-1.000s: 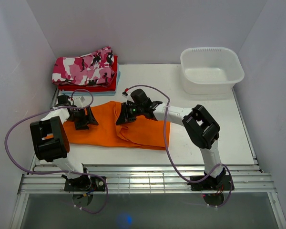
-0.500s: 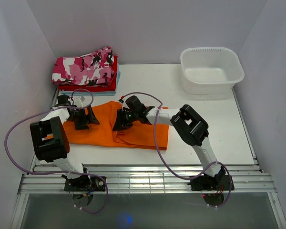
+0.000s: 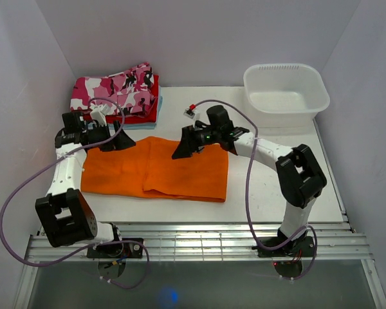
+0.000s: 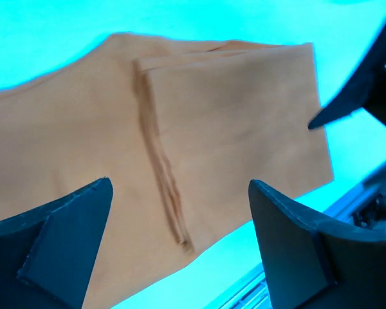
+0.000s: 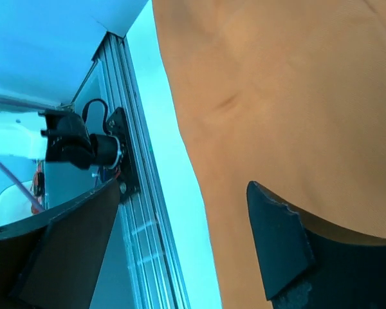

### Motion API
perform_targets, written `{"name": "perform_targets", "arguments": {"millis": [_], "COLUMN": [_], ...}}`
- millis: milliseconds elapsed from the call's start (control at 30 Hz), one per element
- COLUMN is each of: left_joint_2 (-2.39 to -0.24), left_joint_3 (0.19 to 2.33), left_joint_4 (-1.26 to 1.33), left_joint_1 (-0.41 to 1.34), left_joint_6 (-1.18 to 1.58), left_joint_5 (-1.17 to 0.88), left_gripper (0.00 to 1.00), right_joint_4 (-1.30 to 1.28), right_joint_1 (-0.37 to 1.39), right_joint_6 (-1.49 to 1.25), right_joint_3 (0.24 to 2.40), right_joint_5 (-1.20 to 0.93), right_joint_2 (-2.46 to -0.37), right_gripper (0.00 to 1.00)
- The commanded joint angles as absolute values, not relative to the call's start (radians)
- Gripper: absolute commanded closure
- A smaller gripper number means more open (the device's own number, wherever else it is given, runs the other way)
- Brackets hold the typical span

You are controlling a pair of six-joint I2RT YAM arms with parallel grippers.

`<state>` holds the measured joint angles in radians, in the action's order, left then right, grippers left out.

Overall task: Fold and stack the trousers
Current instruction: Fold the trousers

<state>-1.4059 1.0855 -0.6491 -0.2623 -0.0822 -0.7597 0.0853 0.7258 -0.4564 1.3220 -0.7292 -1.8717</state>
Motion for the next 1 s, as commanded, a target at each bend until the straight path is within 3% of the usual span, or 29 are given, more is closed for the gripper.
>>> {"name": "perform_targets", "arguments": {"millis": [0,233,400,667,967], "left_joint_2": [-1.37,-1.466,-1.673,-2.021,-2.059], "left_joint_3": [1.089,0.931,0.879,0.951,1.048], "left_joint_4": [-0.664,-0.367,-0.29,-0.261,-0.164], "left_joint_1": [-0.22,0.05,0.071,0.075,0.195], "left_joint_6": [-0.112,0.112,0.219,0.231,0.281], "left_joint_5": [-0.942,-1.094,-1.161,-1.08,-1.048], "left_gripper": [0.03,0.23,0.37,0.46,0.47], "right_joint_4": [0.002,-0.021,-0.127,-0.447,-0.633], "right_joint_1": [0.641,0.558,0.5,0.21,0.086], "right_joint_6": [-0.308,-0.22,-0.12,0.141,0.311], "right_joint_3": [1.201,0.99,0.897,0.913,0.957], "right_joint_5": [-0.961,-1.213,-1.209,-1.054,-0.904], "right_joint_2": [-1.848,-1.962,-2.023,-2.128,-1.938], "right_gripper": [0.16,0.31,0.34,0.39,0.44]}}
